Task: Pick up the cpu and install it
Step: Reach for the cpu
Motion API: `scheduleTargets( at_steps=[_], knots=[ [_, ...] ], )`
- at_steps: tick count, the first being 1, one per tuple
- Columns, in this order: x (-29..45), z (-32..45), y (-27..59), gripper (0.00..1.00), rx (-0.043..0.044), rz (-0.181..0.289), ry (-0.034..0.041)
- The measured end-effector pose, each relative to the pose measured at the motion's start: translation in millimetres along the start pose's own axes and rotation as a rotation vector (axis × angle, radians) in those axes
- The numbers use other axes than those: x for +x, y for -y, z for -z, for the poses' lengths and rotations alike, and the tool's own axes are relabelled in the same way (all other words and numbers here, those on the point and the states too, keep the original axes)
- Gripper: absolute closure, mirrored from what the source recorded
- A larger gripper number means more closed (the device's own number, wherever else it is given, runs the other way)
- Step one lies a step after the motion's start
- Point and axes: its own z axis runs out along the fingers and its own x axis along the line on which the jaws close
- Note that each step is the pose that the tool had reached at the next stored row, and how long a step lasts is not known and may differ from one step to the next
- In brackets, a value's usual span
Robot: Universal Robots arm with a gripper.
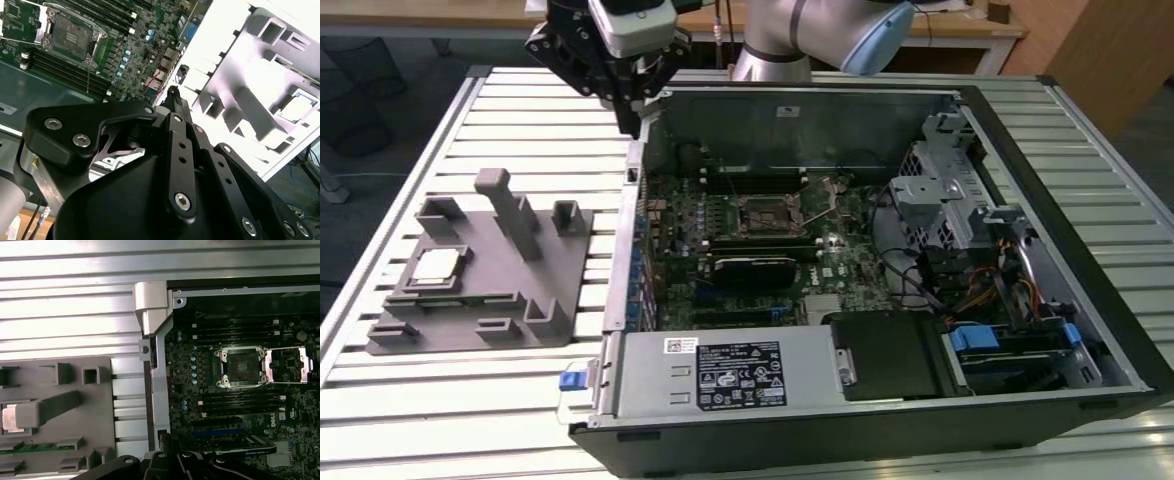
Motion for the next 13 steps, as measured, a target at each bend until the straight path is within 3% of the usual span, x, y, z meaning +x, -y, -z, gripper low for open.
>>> scheduleTargets(
  at_steps=[13],
  knots=[
    [11.7, -0.2, 0.9, 0.89, -0.0001, 0.000, 0.0000]
  ],
)
